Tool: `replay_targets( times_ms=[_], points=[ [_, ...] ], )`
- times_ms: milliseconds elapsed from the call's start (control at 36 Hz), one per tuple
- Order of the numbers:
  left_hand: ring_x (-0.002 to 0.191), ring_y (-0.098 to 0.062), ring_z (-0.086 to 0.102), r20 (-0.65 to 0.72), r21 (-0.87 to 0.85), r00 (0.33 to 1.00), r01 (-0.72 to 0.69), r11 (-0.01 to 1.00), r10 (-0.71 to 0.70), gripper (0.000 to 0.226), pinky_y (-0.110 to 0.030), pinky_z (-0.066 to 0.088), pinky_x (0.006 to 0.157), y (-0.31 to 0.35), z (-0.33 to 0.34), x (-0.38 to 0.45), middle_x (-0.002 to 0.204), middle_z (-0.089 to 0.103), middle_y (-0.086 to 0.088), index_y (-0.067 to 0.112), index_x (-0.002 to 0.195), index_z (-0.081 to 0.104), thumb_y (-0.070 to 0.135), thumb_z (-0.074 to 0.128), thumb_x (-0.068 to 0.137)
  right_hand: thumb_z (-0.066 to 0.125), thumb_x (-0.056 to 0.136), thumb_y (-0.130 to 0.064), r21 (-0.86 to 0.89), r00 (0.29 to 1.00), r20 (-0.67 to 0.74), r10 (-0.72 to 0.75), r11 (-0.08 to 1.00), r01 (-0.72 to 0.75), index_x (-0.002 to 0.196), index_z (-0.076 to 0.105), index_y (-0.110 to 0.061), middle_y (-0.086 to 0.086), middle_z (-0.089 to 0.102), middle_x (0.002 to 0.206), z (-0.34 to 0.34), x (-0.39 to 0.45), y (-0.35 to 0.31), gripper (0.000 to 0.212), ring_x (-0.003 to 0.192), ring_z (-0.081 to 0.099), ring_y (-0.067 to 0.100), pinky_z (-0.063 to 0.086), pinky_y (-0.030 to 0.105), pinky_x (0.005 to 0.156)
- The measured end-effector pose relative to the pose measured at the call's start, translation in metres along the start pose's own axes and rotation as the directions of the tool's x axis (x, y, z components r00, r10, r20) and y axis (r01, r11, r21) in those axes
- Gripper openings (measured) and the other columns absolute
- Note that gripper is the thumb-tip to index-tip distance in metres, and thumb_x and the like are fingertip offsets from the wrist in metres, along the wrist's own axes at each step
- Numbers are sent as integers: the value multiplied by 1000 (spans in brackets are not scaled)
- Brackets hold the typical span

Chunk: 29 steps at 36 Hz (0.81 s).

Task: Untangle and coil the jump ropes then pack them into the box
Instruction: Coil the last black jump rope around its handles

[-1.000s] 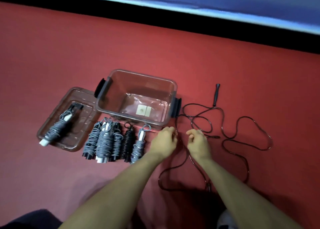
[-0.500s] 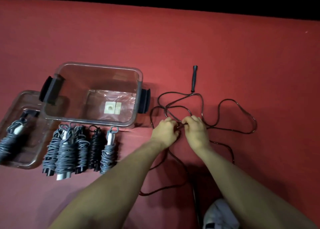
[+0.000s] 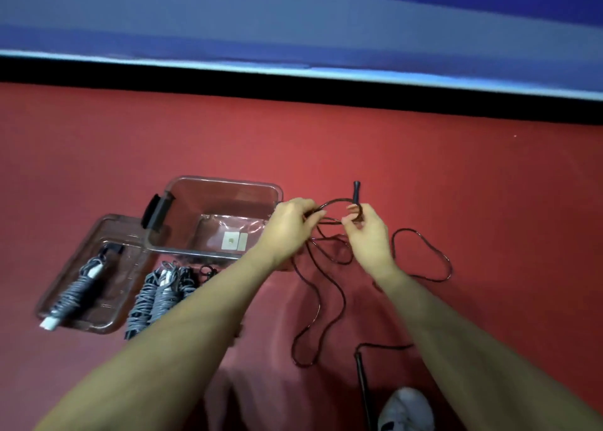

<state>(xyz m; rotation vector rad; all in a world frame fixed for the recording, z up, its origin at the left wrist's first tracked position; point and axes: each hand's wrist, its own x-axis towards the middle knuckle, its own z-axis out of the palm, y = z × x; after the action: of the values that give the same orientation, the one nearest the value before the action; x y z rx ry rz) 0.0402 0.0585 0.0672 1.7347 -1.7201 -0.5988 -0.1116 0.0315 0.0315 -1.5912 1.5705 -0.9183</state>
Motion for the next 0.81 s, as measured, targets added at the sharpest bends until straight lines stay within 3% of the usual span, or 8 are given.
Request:
replay_targets(
  times_ms=[194,250,361,472,556,639,722,806],
  points=[
    [75,-18,57,-170,-43,981,-108,993,99,19,-21,37,67,57,-83,-6,86,67,-8,4,97,71,20,61,92,62,83,5,219,985,132,-107,973,76,95,64,-6,1,60,87,-32,-18,-89,16,63,51,-11,40,5,68],
    [70,-15,55,-213,-40,968,-141,989,129,18,-20,36,66,73,-104,-11,84,68,-7,4,96,72,19,62,91,67,81,3,254,976,166,-141,963,96,99,65,-5,1,63,96,-44,-26,-111,19,73,54,-9,40,4,71],
    [58,-3,50,-297,-61,939,-200,978,173,16,-18,37,61,109,-145,-21,72,58,6,6,92,71,20,64,90,77,75,-11,141,932,295,-212,974,177,99,60,-30,-4,61,111,-59,-39,-146,35,99,54,12,41,19,82],
    [56,-6,51,-372,-27,899,-259,966,230,16,-23,42,63,140,-183,-26,64,55,8,6,87,70,21,66,88,77,74,-8,131,915,284,-286,957,259,106,64,-16,-6,63,101,-66,-50,-180,35,87,54,-1,35,4,72],
    [56,-9,52,-424,-41,873,-284,958,241,16,-26,43,64,155,-204,-27,61,54,10,5,85,70,20,66,88,75,78,-10,126,904,237,-355,934,333,89,67,-24,0,63,98,-65,-56,-196,20,84,52,6,34,9,68],
    [57,-10,57,-455,-43,855,-301,953,249,15,-22,44,64,165,-217,-25,63,58,8,6,86,71,20,64,89,72,80,-9,123,888,249,-386,922,366,81,68,-20,-1,62,87,-64,-59,-205,12,71,51,-4,36,10,65],
    [64,-13,63,-437,-102,870,-299,949,227,18,-24,49,72,166,-221,-21,84,63,5,11,102,71,21,65,89,68,84,-6,187,891,246,-381,921,342,81,67,-12,-2,63,76,-59,-58,-210,7,60,53,-12,38,7,62],
    [70,-8,58,-336,-127,925,-231,965,177,47,-19,42,76,156,-212,-21,116,51,1,14,135,50,22,62,90,65,85,-2,283,937,147,-316,921,266,75,62,-13,3,61,69,-51,-54,-207,15,49,51,-5,40,10,52]
  ],
)
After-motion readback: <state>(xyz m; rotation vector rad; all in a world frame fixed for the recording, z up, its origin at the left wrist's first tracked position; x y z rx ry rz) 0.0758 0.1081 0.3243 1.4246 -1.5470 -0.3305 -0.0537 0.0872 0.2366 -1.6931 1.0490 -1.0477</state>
